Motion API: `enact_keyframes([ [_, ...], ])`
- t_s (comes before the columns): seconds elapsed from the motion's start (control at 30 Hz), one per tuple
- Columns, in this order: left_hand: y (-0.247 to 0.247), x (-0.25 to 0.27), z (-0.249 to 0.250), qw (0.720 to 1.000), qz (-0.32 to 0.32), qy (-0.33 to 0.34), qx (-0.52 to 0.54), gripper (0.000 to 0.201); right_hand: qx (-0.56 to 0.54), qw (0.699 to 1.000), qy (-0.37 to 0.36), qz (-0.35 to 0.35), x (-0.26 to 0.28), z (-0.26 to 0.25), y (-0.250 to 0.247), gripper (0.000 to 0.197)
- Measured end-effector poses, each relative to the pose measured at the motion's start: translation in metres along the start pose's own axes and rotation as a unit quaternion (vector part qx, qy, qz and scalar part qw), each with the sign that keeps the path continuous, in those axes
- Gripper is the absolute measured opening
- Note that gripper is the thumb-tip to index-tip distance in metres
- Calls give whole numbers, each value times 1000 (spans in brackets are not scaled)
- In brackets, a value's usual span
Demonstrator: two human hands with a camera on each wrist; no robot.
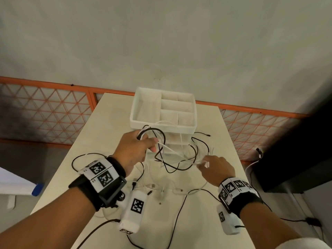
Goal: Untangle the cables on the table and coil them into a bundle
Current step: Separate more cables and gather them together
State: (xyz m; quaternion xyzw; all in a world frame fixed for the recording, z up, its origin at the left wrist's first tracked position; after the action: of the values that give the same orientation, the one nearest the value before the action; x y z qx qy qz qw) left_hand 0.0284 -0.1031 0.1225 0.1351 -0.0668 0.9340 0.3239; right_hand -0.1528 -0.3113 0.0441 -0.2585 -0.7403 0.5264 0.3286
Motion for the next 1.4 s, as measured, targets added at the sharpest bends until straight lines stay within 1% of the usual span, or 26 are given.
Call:
enact_keyframes([
  [0.07,-11,-3,3,999,17,-11,48,25,-10,999,49,-17,-3,17,3,34],
  [0.13,-23,-7,8,997,33,-10,70,23,-60,994,84,-34,-5,39,6,43],
  [0.17,-28,-8,10,997,37,-6,62,22,-87,991,98,-26,-6,50,5,46],
  [0.23,-31,-7,11,999,32,-1,23,24,-128,983,132,22,-6,64,-3,48],
  [0.3,-28,-6,7,1000,23,-3,-17,32,-133,979,142,64,-5,63,-15,47],
  [0.33,-24,-6,4,999,17,-4,-30,36,-117,982,135,64,-5,56,-20,55],
  [0.4,-16,-6,1,999,8,-1,-40,40,-77,990,87,77,-2,31,-34,69],
  [0.43,-11,-6,0,999,4,-1,-43,41,-82,990,39,111,1,14,-42,64],
  [0.5,1,-4,2,999,-20,0,-47,40,-148,969,-99,172,16,-31,-58,42],
  [0.57,13,0,6,996,-72,3,-57,38,-169,943,-243,150,30,-77,-58,32],
  [0.6,19,3,8,992,-103,7,-66,35,-157,938,-284,121,34,-94,-52,26],
  [0.63,22,5,11,989,-128,12,-78,30,-144,940,-294,92,35,-104,-47,19],
  [0.67,23,6,14,986,-137,19,-91,25,-133,950,-276,68,31,-106,-43,27],
  [0.7,20,6,17,987,-124,27,-99,23,-123,962,-239,44,25,-102,-41,42],
  [0.73,13,2,18,991,-84,35,-102,26,-107,976,-190,17,15,-92,-40,55],
  [0.77,2,-3,19,994,-27,37,-97,30,-87,986,-139,-3,6,-80,-41,61],
  [0.83,-23,-12,14,994,81,14,-68,38,-89,995,-51,-17,-17,-48,-44,56],
  [0.87,-31,-14,10,993,105,-8,-57,43,-121,993,-14,3,-25,-36,-50,51],
  [0.93,-37,-15,0,993,92,-61,-45,44,-189,977,39,90,-38,-21,-68,45],
  [1.0,-33,-14,-9,993,53,-97,-42,40,-217,958,29,184,-42,-24,-94,37],
  [1.07,-27,-12,-15,993,21,-103,-45,36,-268,935,-10,233,-42,-35,-115,30],
  [1.13,-21,-12,-18,995,-5,-93,-45,36,-326,914,-50,236,-43,-42,-122,33],
  [1.23,-19,-12,-16,997,-26,-68,-40,39,-386,888,-93,230,-45,-40,-113,29],
  [1.3,-22,-13,-13,998,-25,-58,-32,39,-380,892,-101,222,-44,-33,-103,28],
  [1.33,-24,-13,-12,998,-24,-58,-26,39,-371,901,-95,204,-47,-25,-94,31],
  [1.4,-26,-12,-13,997,-30,-65,-21,41,-321,938,-54,118,-52,-6,-70,49],
])
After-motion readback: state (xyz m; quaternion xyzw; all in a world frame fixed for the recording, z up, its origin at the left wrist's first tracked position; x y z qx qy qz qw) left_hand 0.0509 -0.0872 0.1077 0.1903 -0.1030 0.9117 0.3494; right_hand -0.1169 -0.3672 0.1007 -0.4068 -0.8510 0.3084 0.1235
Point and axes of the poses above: each hand's wrist, its own x-axis away from the middle knuckle, its own y-axis out of the palm, z = x × y, the point moved 4 cm from there along -x, towards the middle knuckle, and after that the axes turned 4 degrees about -y, right-handed, at the moved point
